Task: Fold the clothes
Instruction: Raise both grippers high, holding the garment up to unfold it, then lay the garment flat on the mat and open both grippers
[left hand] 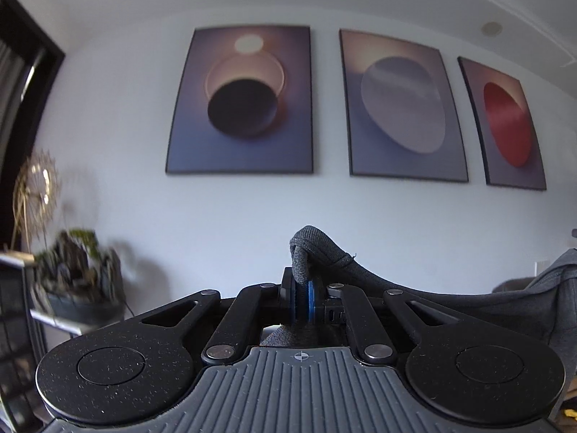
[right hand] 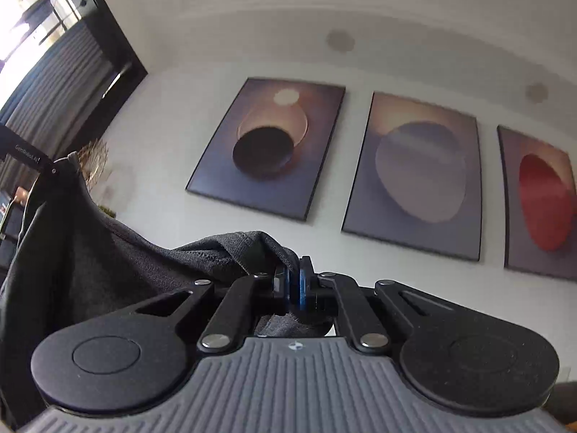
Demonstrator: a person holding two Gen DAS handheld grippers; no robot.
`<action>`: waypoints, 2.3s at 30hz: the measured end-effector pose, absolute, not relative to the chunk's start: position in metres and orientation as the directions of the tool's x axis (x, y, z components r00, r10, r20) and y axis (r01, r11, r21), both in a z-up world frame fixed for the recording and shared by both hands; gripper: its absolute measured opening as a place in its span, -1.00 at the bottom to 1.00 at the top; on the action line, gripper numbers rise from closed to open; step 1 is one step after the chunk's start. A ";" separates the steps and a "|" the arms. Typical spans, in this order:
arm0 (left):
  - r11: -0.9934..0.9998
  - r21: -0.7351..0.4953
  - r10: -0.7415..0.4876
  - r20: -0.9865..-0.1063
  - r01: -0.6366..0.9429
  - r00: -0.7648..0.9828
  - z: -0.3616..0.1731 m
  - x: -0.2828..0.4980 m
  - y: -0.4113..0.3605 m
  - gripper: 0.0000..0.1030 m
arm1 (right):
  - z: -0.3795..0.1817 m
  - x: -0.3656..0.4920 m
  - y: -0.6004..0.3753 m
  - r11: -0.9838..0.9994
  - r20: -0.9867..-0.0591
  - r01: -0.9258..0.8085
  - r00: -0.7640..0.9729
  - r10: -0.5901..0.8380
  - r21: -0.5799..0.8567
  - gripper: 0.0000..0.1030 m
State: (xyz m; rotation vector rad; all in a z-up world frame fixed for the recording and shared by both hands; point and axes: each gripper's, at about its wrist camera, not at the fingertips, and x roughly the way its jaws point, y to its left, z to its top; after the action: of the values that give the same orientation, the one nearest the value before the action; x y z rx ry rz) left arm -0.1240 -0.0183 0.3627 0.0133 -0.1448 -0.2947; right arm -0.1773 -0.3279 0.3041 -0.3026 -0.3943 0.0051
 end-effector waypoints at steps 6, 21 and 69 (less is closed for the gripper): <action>0.961 0.098 -0.274 0.185 0.260 0.944 0.376 -0.150 -0.025 -0.96 | 0.321 -0.190 -0.331 0.960 0.434 0.056 0.898 0.072 -0.275 -0.89; 0.948 0.055 -0.317 0.092 0.313 0.944 0.318 -0.092 -0.023 -0.95 | 0.284 -0.165 -0.337 0.948 0.335 0.028 0.938 0.085 -0.318 -0.89; 0.982 0.052 -0.043 -0.874 0.181 0.484 -0.193 0.115 0.044 0.52 | -0.150 0.001 -0.417 0.958 -0.781 0.081 0.600 0.174 0.276 0.07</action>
State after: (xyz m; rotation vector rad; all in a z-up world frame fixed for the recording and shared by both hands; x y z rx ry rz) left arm 0.1149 0.0437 -0.1931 0.1445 1.0583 -0.1369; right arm 0.0012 -0.4173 -0.1503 0.2979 0.9292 0.0547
